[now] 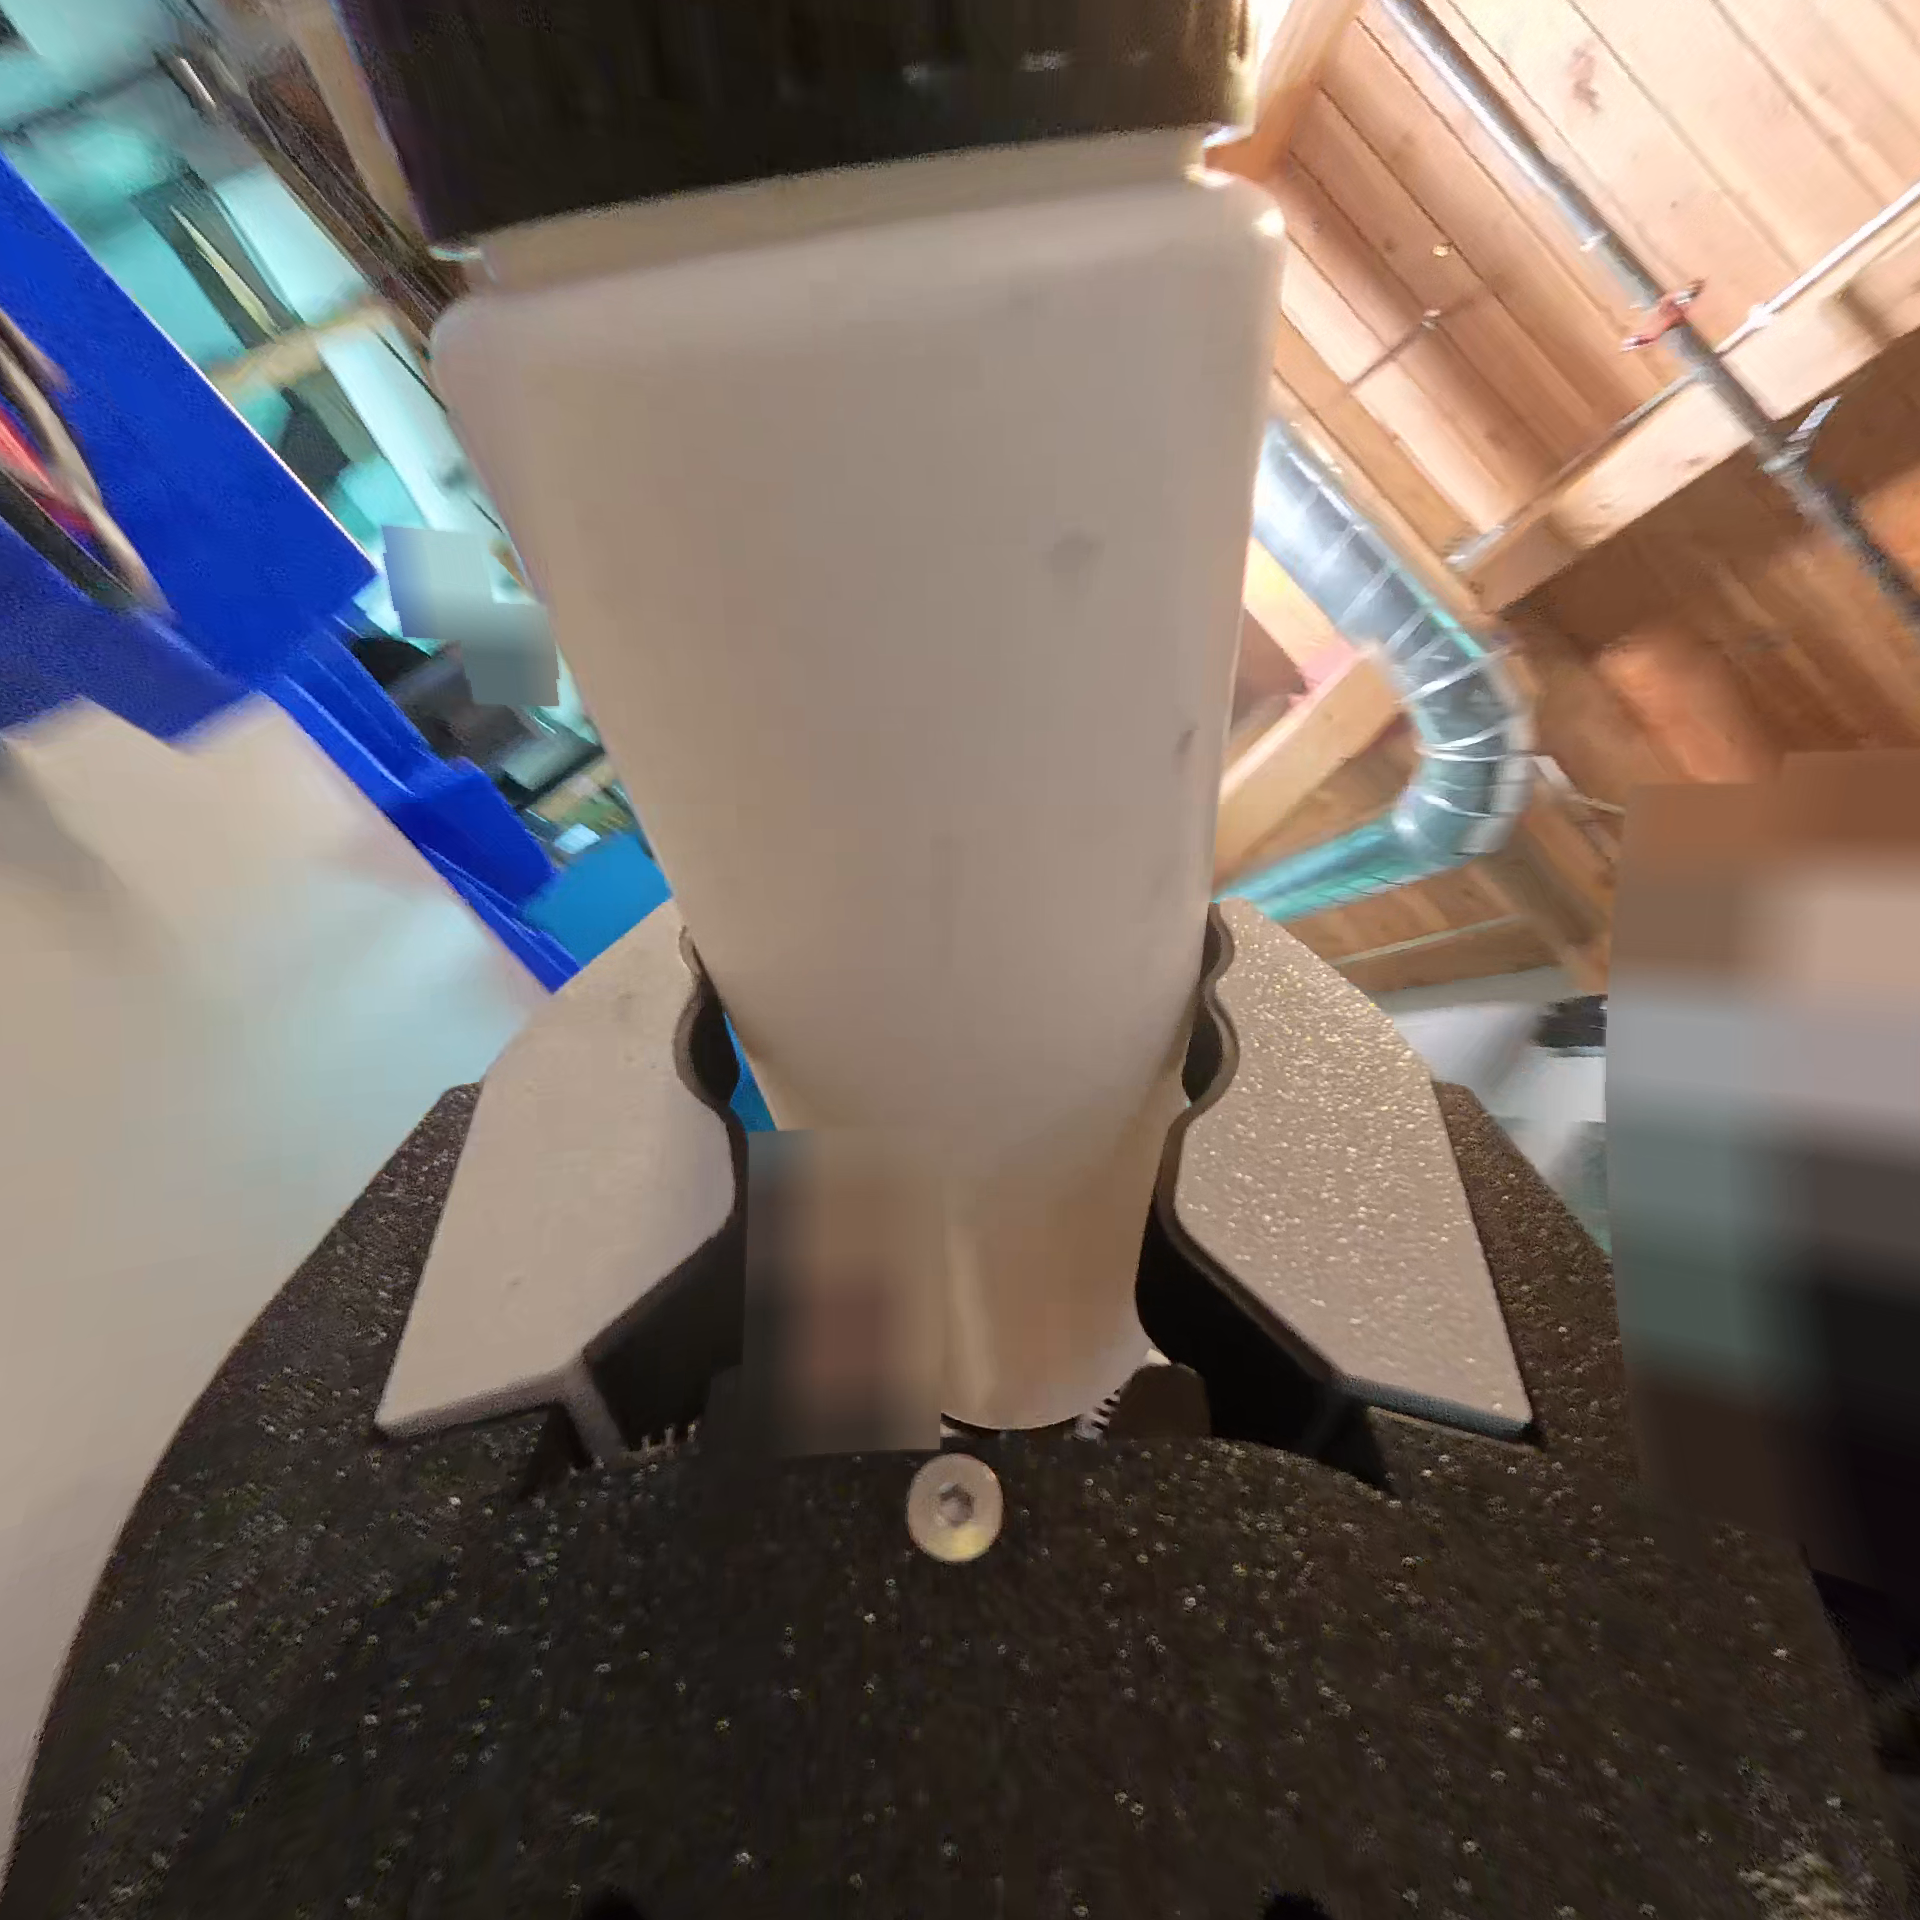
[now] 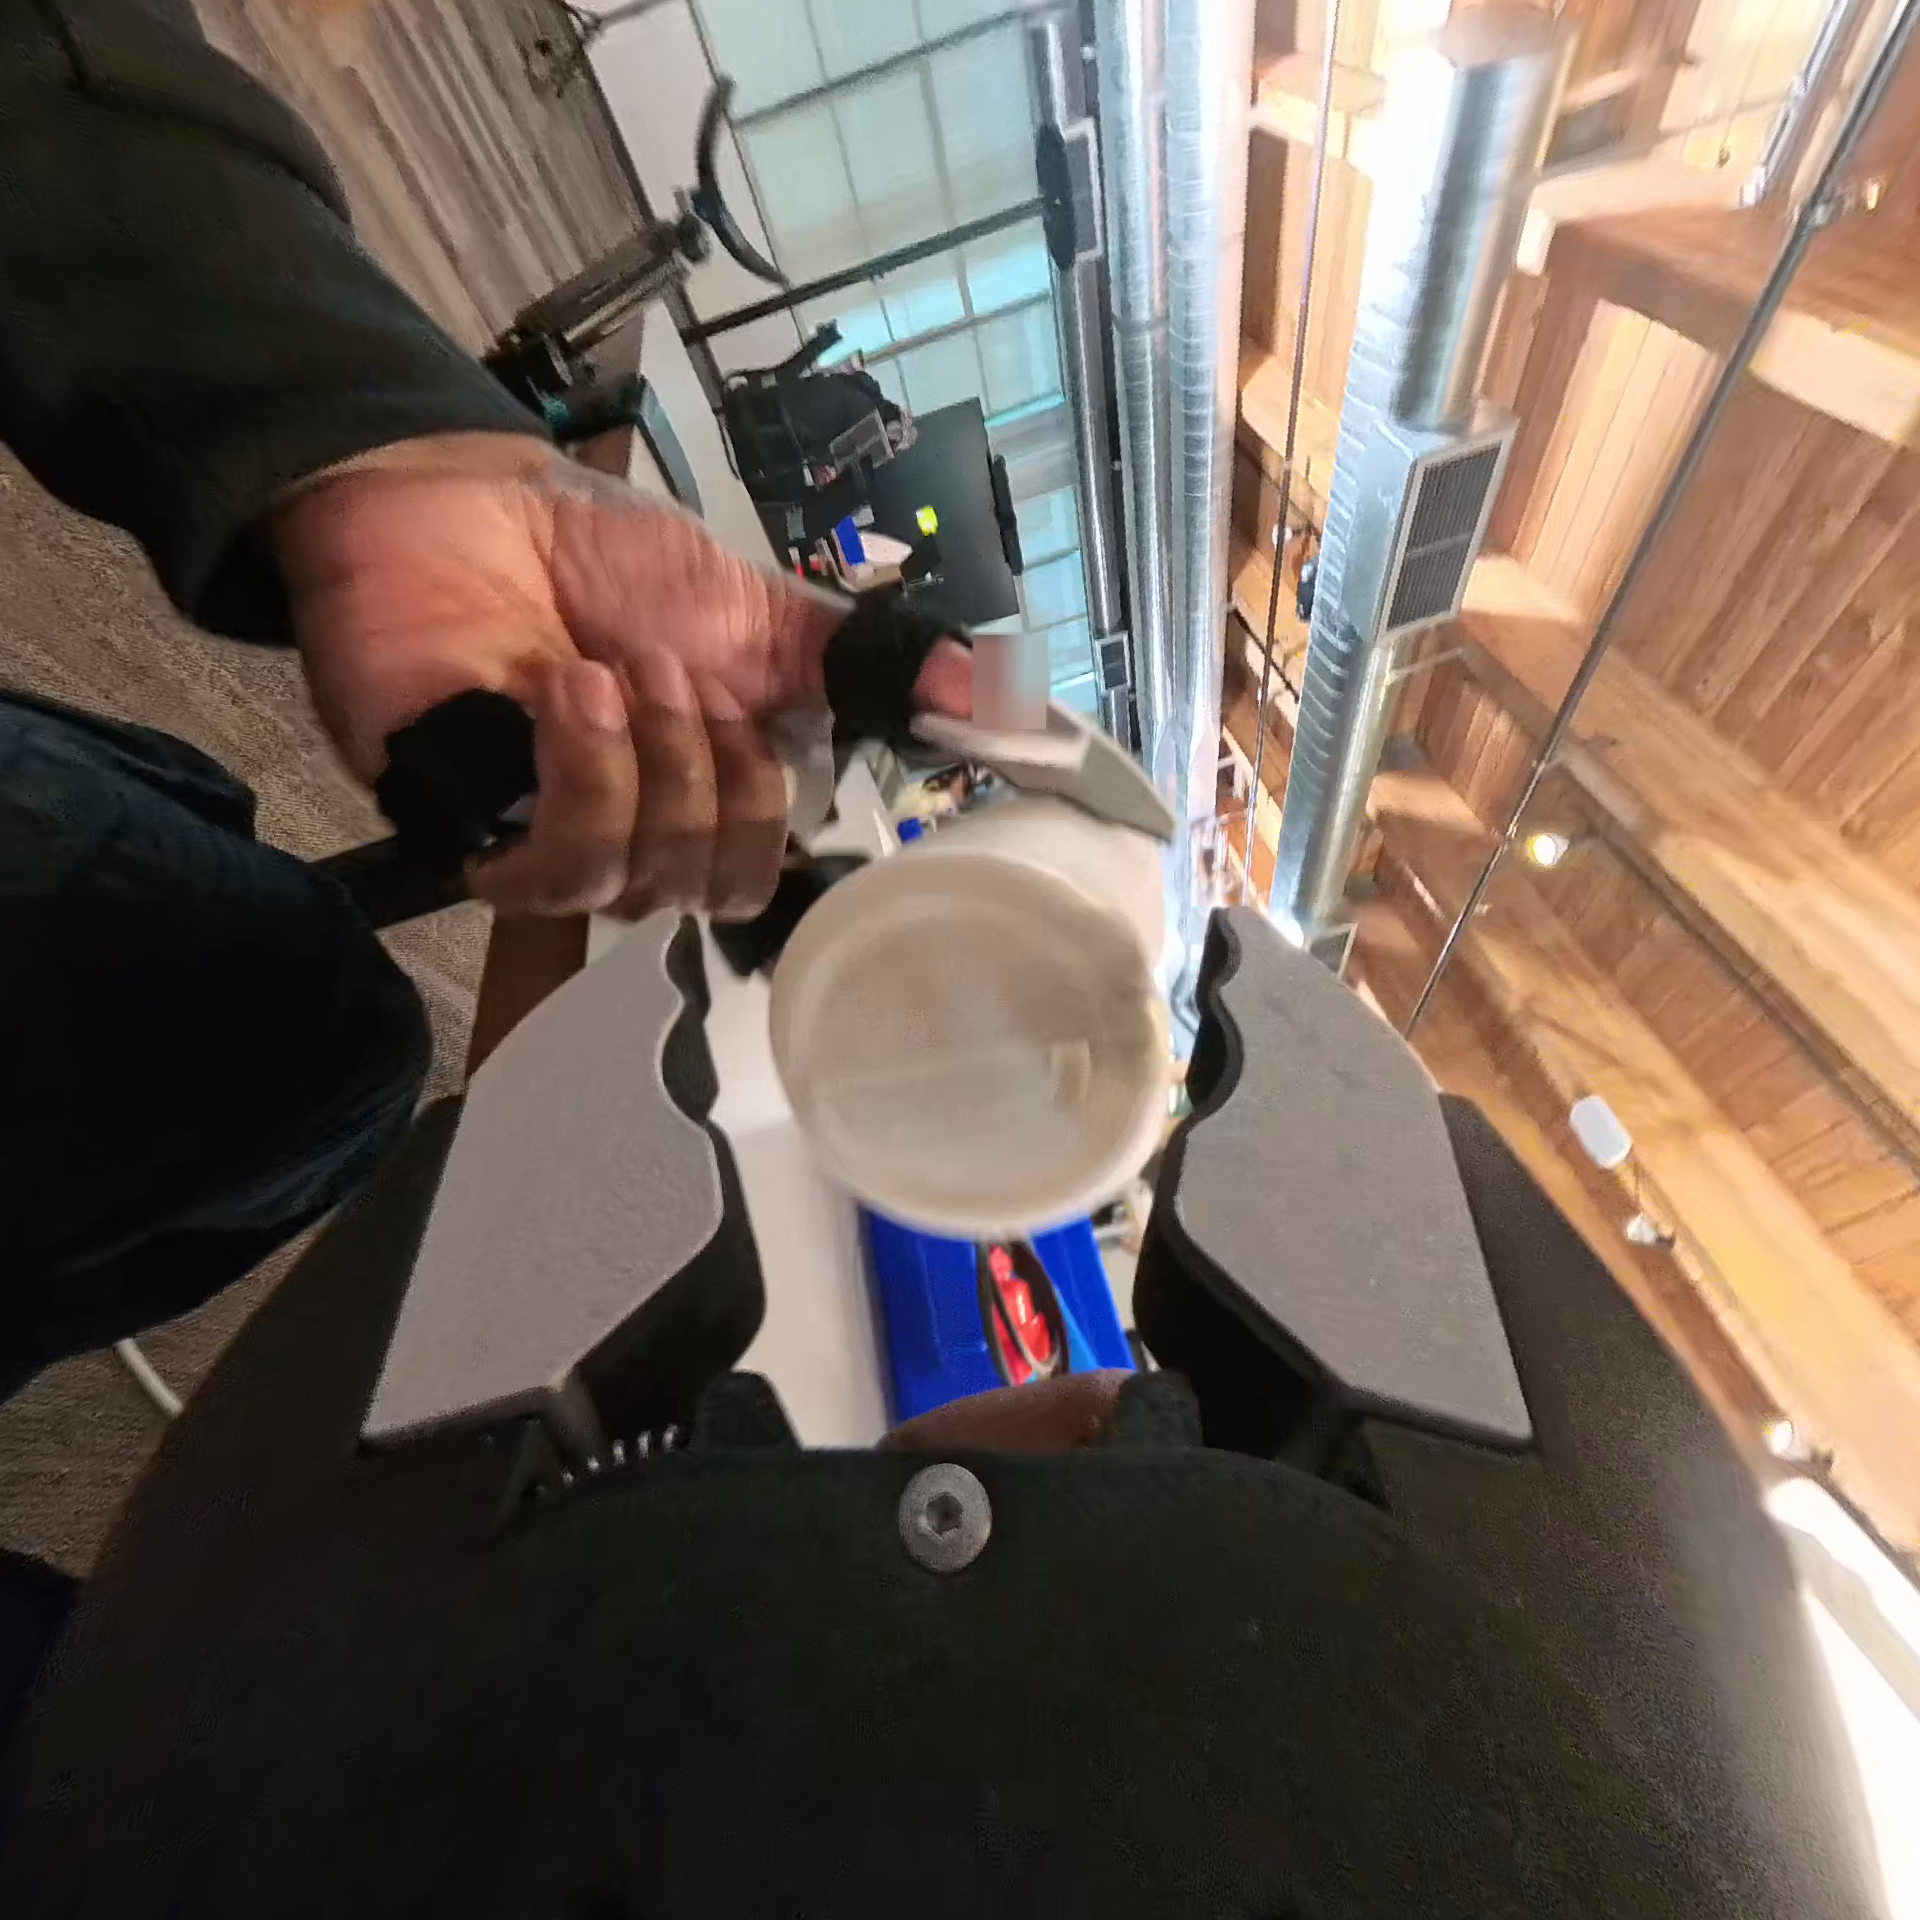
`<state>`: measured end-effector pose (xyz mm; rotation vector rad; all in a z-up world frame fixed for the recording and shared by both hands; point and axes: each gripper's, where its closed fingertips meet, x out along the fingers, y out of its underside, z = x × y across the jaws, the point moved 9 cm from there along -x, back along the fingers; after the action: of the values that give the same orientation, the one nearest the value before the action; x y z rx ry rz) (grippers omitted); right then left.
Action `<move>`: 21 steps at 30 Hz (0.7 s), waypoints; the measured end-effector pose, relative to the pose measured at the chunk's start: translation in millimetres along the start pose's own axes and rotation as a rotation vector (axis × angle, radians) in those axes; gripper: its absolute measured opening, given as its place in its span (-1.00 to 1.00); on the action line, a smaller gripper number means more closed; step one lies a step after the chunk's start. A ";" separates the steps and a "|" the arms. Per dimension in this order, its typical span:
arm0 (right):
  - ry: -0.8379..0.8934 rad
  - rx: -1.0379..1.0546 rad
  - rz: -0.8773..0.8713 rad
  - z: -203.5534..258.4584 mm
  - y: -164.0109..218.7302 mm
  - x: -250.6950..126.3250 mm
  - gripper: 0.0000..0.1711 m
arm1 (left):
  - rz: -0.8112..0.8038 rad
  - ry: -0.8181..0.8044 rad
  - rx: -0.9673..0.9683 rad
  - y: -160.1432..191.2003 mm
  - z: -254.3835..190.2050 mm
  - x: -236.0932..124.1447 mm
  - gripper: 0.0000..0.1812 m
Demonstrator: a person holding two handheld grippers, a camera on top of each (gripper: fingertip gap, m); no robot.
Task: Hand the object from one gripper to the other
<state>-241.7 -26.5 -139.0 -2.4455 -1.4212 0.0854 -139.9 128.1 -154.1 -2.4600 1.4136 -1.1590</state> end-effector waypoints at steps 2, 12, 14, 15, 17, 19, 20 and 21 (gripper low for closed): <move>0.019 0.053 0.039 -0.6 9.9 -1.9 0.07 | -0.038 -0.099 0.161 -29.7 -5.4 -13.4 -0.04; 0.024 0.185 0.134 4.3 38.3 -12.1 -0.03 | 0.206 -0.761 1.187 -160.9 -24.6 -42.7 -0.04; 0.021 0.188 0.137 5.2 38.9 -11.5 -0.05 | 0.272 -0.799 1.239 -168.0 -15.9 -41.5 -0.04; 0.018 0.191 0.139 5.8 39.2 -11.1 -0.06 | 0.293 -0.811 1.247 -170.1 -11.0 -40.9 -0.04; 0.008 0.196 0.144 6.9 40.2 -10.3 -0.07 | 0.323 -0.841 1.227 -174.7 0.6 -40.0 -0.04; 0.000 0.198 0.147 7.9 41.1 -10.1 -0.07 | 0.370 -0.905 1.207 -179.5 15.4 -41.0 -0.04; -0.002 0.197 0.150 8.2 41.4 -10.4 -0.07 | 0.418 -0.953 1.198 -180.7 24.2 -42.6 -0.04; -0.003 0.198 0.152 8.3 41.7 -11.2 -0.07 | 0.453 -0.985 1.195 -180.8 31.9 -44.1 -0.03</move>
<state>-214.2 -53.2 -160.4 -2.3845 -1.1656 0.2521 -3.8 256.2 -127.9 -1.3353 0.5771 -0.3222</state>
